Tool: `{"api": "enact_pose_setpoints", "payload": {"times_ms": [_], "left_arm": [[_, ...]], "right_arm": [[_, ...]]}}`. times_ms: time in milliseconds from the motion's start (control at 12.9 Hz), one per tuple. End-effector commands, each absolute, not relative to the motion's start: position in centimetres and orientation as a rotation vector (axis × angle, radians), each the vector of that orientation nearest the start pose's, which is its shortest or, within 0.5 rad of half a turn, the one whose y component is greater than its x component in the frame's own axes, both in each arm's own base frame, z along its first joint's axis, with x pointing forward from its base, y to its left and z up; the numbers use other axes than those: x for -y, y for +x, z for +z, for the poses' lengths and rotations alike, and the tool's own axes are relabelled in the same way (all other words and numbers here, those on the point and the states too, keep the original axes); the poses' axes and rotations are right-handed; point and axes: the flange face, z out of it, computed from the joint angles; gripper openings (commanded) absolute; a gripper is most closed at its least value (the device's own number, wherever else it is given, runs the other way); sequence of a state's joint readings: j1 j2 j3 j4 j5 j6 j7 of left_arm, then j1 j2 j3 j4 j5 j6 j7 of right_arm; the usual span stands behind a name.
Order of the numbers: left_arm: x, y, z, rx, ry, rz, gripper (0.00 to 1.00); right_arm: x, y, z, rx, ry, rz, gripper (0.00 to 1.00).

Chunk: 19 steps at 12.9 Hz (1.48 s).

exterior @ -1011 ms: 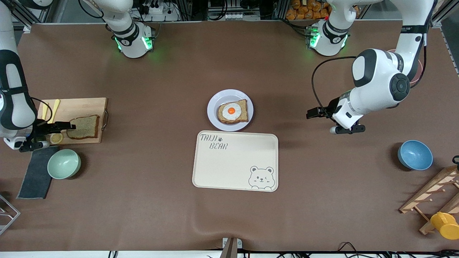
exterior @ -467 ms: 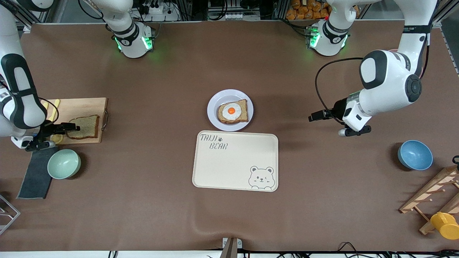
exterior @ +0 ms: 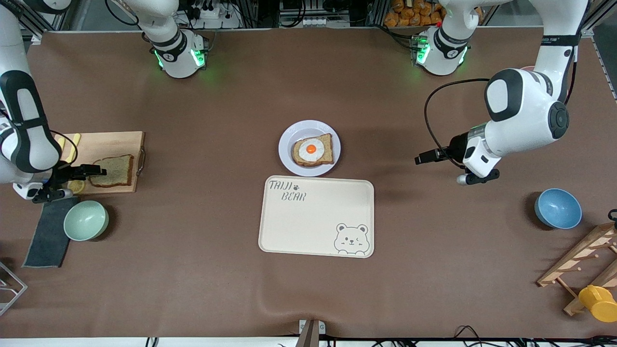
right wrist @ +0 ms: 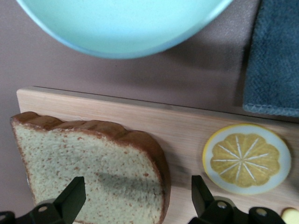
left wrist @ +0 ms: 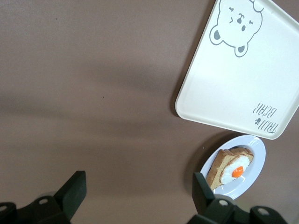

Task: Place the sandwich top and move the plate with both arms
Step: 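Lower the right gripper onto the bread slice while the left gripper waits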

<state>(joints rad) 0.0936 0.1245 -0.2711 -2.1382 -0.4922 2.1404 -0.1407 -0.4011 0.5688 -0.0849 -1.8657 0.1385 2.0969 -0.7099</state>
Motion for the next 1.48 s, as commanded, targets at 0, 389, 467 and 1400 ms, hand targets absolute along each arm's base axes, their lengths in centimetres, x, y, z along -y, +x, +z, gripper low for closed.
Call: {"api": "enact_pose_setpoints", "payload": {"times_ms": [0, 389, 467, 1400], "left_arm": [[11.6, 53.7, 33.8, 0.48, -3.529, 0.372, 1.0], [11.7, 53.8, 33.0, 0.493, -3.53, 0.402, 1.0], [11.7, 53.8, 32.9, 0.493, -3.53, 0.405, 1.0], [11.7, 54.2, 32.8, 0.497, -3.533, 0.403, 1.0]], "right_arm": [[27.5, 52.4, 19.3, 0.205, -2.865, 0.35, 1.0], [27.7, 52.0, 19.3, 0.204, -2.859, 0.357, 0.0], [27.7, 52.0, 19.4, 0.232, -2.861, 0.359, 0.0], [28.4, 52.3, 22.8, 0.377, -2.868, 0.315, 0.0]]}}
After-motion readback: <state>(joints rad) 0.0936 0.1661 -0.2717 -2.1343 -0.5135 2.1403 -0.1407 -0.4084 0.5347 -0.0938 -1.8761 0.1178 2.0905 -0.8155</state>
